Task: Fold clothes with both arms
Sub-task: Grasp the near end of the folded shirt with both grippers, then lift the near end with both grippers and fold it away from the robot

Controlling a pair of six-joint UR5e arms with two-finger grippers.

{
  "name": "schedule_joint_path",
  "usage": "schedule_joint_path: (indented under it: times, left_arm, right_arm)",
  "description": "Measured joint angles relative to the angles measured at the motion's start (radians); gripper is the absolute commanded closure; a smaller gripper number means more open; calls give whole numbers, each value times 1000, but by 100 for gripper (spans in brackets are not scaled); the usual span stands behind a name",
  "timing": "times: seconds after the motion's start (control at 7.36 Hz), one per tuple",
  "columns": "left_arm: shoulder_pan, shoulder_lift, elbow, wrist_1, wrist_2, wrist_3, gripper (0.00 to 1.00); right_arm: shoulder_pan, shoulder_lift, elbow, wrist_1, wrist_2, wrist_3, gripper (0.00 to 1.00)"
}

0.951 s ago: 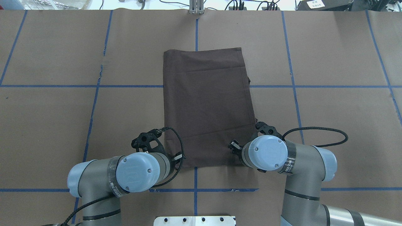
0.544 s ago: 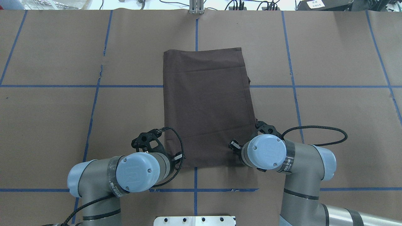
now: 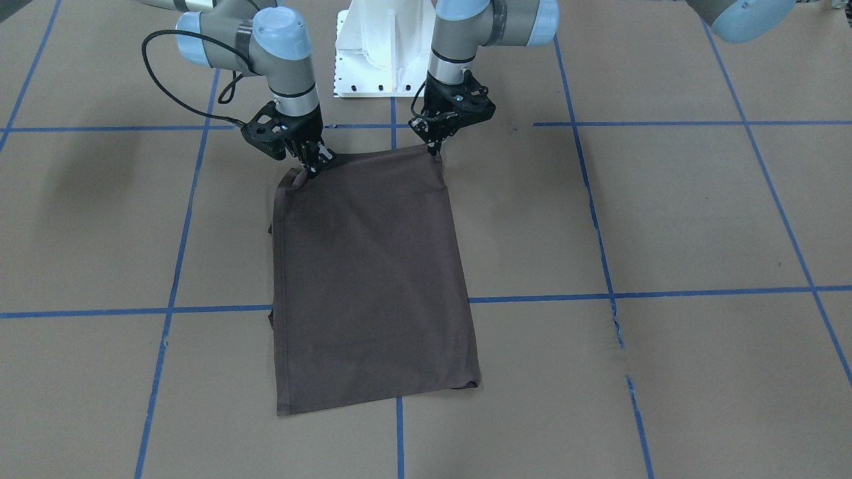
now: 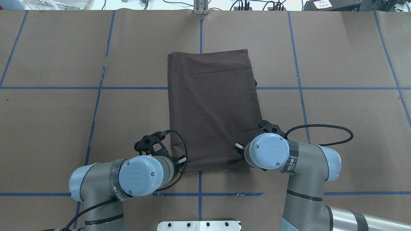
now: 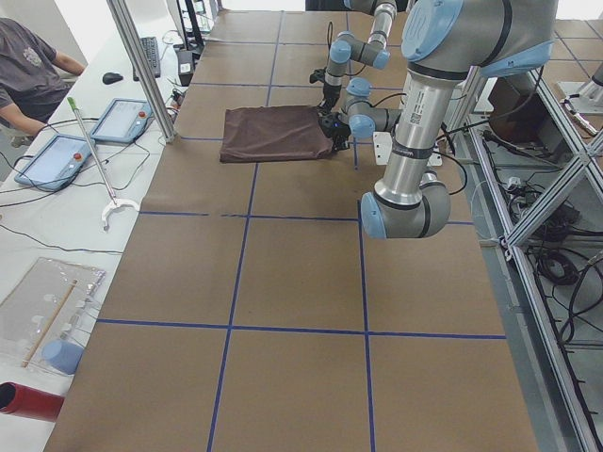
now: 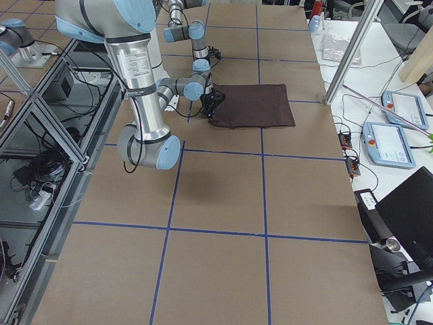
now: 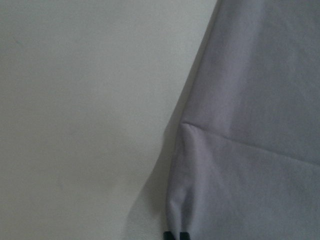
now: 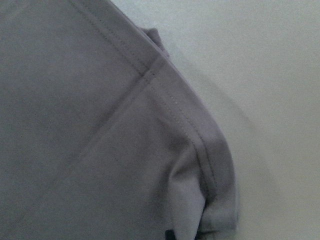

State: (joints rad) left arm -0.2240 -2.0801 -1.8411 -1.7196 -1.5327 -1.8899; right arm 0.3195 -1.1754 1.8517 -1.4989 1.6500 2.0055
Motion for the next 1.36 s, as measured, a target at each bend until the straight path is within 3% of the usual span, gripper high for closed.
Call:
schedule_joint_path:
  times: [0.41, 0.68, 1.36]
  left_arm:
    - [-1, 2, -17, 2, -2, 0, 100]
    - [3, 8, -83, 34, -3, 0, 100]
    - [96, 60, -391, 277, -32, 2, 100]
  right_arm:
    - [5, 16, 9, -1, -2, -18, 100]
    - [-6, 11, 39, 0, -2, -19, 100]
    - [-106, -88, 272, 5, 22, -22, 100]
